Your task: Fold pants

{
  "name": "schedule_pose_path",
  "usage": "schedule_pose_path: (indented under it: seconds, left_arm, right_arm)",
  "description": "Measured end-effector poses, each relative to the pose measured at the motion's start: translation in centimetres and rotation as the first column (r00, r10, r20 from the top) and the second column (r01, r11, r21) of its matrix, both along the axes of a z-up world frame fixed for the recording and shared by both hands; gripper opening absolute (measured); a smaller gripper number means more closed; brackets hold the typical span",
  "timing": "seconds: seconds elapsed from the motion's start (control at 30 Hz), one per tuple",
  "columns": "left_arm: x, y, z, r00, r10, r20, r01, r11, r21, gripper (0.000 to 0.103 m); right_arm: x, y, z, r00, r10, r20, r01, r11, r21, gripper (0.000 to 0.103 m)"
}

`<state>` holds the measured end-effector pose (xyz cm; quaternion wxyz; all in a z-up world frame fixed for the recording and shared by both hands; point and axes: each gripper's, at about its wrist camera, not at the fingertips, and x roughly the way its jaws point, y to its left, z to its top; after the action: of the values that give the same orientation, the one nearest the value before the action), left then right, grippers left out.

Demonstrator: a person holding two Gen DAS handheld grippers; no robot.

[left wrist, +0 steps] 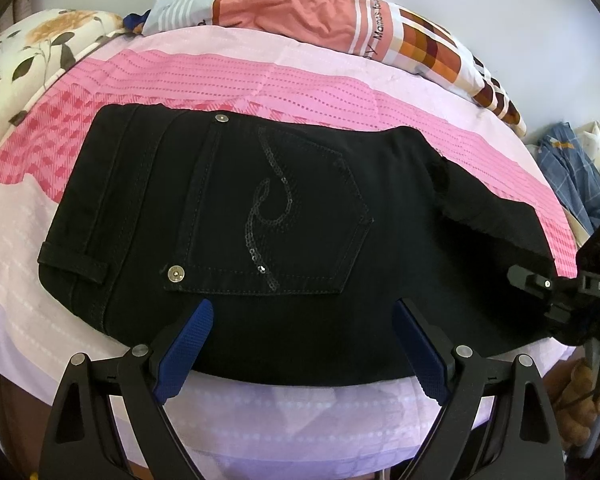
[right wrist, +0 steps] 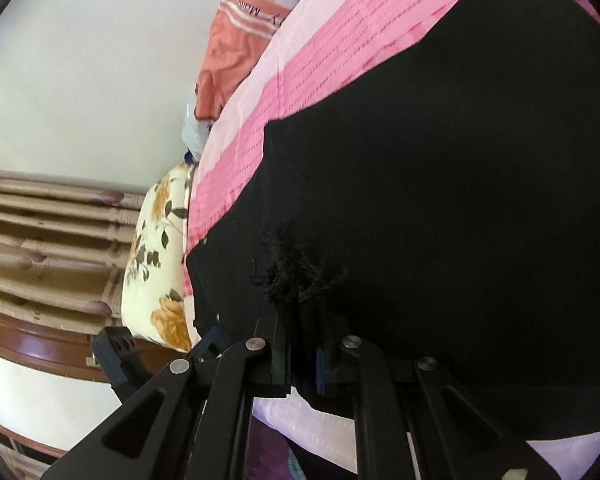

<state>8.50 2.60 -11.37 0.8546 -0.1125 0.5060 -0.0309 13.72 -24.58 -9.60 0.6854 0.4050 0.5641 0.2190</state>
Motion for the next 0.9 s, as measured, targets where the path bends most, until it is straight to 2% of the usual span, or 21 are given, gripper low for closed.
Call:
schedule_pose_path:
  seconds: [0.6,0.9]
  left_arm:
    - [0.0,-0.2,-0.3,1.0,-0.01,-0.011,0.01,1.0,0.009,0.091]
    - [0.0,-0.4,-0.4,1.0,-0.014,-0.014,0.014,1.0,0.016,0.092]
  right_arm:
    - [0.0,3.1,-0.4,0.995,0.097,0.002,-0.097,0.995,-0.024,0.014]
    - [0.0,4.8,-0.5,0.988,0.155,0.011,-0.155,0.988,0.017,0.026]
